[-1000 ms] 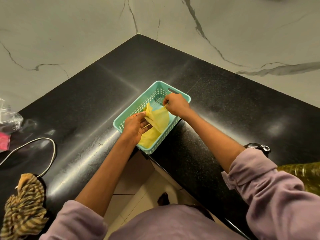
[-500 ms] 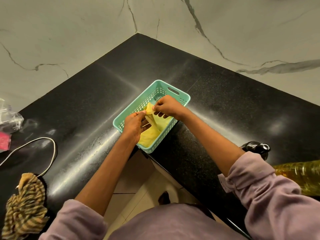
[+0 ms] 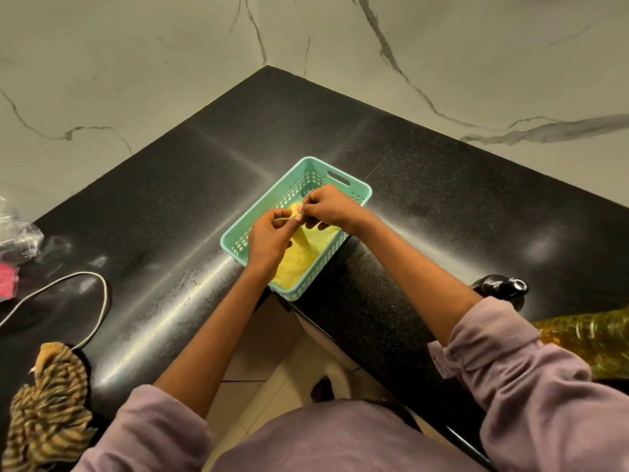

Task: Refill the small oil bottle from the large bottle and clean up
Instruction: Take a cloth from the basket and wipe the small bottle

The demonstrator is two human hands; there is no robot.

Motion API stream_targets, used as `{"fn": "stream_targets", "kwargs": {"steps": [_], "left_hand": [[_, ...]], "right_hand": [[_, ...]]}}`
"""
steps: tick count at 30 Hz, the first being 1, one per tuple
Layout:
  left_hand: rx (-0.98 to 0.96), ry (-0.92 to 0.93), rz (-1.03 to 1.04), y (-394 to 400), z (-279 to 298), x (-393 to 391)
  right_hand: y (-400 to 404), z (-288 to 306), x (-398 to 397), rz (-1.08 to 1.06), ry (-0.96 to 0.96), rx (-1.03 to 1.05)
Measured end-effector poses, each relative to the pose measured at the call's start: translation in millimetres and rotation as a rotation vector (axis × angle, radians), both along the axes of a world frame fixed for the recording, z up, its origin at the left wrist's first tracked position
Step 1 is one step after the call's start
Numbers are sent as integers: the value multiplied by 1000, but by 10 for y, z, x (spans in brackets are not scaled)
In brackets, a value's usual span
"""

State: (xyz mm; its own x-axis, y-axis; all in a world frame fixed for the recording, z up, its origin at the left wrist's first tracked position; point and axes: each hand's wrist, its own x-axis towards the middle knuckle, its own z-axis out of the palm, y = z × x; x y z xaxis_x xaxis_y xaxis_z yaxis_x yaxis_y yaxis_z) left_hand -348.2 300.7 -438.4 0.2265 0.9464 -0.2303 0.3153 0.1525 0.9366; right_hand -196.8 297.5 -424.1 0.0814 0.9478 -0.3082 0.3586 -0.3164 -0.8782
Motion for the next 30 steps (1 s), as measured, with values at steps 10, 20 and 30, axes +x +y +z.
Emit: {"fn": "stream_targets", "kwargs": {"steps": [10, 20, 30], "left_hand": [[91, 67, 89, 65, 8, -6], [-216, -200, 204, 109, 57, -60], [-138, -140, 176, 123, 42, -41]], "right_hand": [[33, -24, 52, 3, -223, 27], [20, -65, 116, 103, -1112, -47], [99, -22, -11, 56, -744, 73]]}}
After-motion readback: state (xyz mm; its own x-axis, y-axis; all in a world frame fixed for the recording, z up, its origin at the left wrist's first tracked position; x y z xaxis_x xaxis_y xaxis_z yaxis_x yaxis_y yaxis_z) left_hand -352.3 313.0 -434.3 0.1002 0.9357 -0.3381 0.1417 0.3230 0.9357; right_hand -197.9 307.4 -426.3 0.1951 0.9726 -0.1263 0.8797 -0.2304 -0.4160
